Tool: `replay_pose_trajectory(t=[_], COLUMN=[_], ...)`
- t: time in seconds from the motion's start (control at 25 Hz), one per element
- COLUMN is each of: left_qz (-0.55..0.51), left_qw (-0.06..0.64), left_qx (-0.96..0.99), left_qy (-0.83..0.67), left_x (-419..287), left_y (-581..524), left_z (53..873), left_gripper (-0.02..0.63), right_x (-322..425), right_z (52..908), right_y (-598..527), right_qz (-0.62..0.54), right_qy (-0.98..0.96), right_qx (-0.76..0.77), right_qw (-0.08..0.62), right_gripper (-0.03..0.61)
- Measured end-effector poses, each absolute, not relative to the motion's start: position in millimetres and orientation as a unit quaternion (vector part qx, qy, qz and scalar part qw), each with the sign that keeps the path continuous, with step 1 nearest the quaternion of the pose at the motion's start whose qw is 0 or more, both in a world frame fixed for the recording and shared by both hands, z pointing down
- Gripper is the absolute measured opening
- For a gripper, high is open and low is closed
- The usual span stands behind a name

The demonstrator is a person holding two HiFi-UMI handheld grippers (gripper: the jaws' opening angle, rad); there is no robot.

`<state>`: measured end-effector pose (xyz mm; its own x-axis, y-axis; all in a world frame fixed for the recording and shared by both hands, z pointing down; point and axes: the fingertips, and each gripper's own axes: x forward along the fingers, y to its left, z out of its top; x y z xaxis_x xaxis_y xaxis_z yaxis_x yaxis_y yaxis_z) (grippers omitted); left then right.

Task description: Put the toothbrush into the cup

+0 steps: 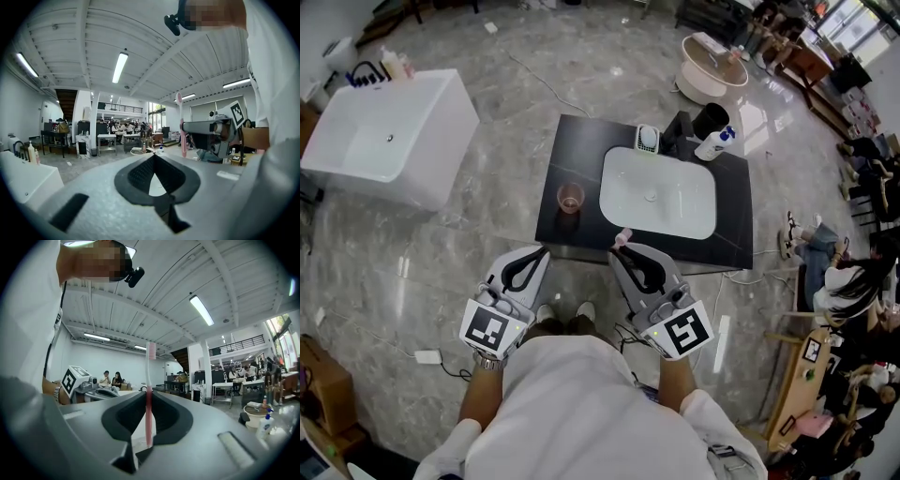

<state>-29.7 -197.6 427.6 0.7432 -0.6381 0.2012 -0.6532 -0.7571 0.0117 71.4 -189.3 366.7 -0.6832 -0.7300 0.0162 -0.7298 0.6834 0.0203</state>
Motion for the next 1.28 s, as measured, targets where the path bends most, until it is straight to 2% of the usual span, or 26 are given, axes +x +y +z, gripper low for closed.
replay_pose_trajectory(t=[0.4, 1.28], left_qz=[0.057, 0.059], left_qw=[0.046, 0.08], left_qx=[0.931, 0.909], left_qy=[-0.358, -0.405], left_x=[-31.0, -71.4], left_y=[-216.9, -228.3], left_z=[419.9, 444.8], left_gripper=[0.002, 0.002], right_x=[50.5, 7.3], right_z=[395.0, 526.3], right_y=[-252.9, -366.1], right_qz=[-0.021, 0.022], right_qy=[-0.925, -0.918], right_qx=[0.374, 0.347], right_qw=[0.06, 0.189], right_gripper=[0.049, 0.049])
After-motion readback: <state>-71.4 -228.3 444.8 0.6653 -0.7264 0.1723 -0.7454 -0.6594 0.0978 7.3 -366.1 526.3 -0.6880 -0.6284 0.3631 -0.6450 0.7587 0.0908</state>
